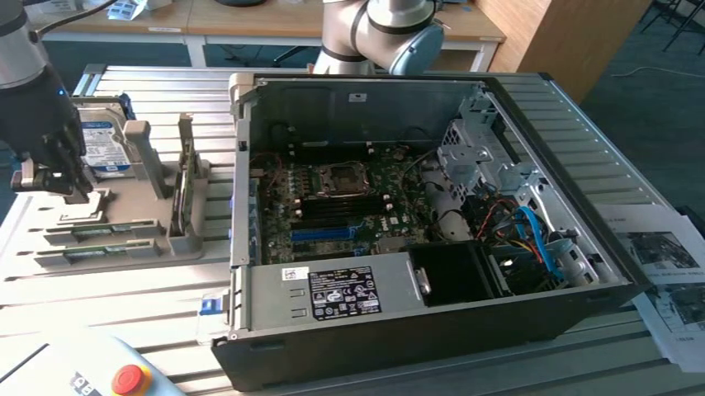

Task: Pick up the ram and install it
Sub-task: 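Pick up the ram and move it above insertion slot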

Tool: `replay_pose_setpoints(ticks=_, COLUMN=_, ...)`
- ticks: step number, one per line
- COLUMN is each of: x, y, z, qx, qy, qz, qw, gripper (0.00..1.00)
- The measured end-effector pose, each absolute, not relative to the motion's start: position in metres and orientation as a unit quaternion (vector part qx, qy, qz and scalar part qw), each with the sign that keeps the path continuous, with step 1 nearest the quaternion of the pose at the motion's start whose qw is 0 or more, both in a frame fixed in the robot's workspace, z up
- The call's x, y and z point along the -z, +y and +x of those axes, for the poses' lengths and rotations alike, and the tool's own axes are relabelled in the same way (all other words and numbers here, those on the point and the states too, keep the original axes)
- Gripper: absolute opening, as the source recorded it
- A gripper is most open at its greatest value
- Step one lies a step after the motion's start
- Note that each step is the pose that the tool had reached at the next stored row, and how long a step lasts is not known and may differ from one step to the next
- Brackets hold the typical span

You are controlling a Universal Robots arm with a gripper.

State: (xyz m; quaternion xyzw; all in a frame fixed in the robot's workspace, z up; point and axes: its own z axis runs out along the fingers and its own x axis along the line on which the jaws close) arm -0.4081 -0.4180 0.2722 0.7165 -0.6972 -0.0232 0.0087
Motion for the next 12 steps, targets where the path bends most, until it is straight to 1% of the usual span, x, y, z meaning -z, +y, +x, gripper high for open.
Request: replay_pose_setpoints(ticks=12, x=-0.272, y=-0.438, z=-0.408, qx=0.023, qy=-0.697, qz=0.716, qw=0.009, gripper=0.24)
